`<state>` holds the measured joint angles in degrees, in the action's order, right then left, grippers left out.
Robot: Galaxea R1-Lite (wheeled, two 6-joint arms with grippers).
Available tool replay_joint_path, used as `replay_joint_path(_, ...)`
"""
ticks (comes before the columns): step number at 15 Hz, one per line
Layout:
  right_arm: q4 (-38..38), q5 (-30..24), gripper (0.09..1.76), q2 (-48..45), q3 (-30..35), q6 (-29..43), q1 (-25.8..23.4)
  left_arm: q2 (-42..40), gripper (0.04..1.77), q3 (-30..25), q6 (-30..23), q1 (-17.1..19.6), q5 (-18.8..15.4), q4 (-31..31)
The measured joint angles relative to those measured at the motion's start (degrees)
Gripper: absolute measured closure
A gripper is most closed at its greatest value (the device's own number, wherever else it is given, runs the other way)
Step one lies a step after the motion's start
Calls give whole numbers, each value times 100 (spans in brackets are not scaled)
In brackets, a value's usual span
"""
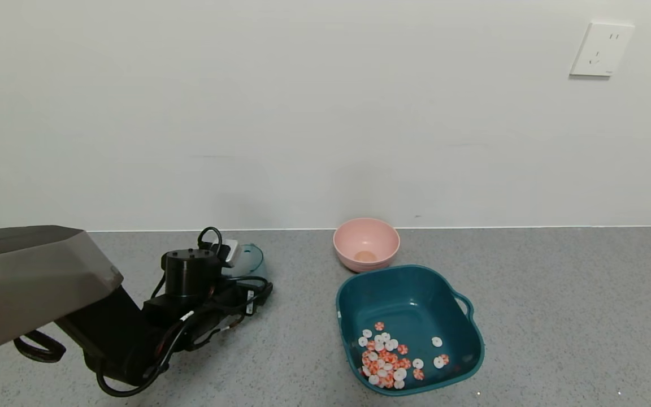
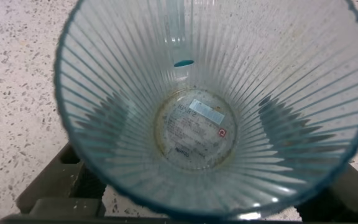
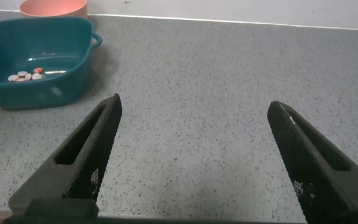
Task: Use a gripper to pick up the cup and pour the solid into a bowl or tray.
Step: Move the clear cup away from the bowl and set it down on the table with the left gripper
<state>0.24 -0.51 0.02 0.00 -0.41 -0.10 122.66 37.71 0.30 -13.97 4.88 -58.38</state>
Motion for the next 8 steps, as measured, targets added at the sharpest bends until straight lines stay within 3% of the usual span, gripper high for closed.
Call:
replay_joint_path(4, 2, 0, 14, 0, 0, -2, 0, -265, 16, -88, 11, 11, 9, 124)
replay_joint_path(8, 2, 0, 14, 0, 0, -2, 0, -869, 14, -290, 21, 15, 18, 708)
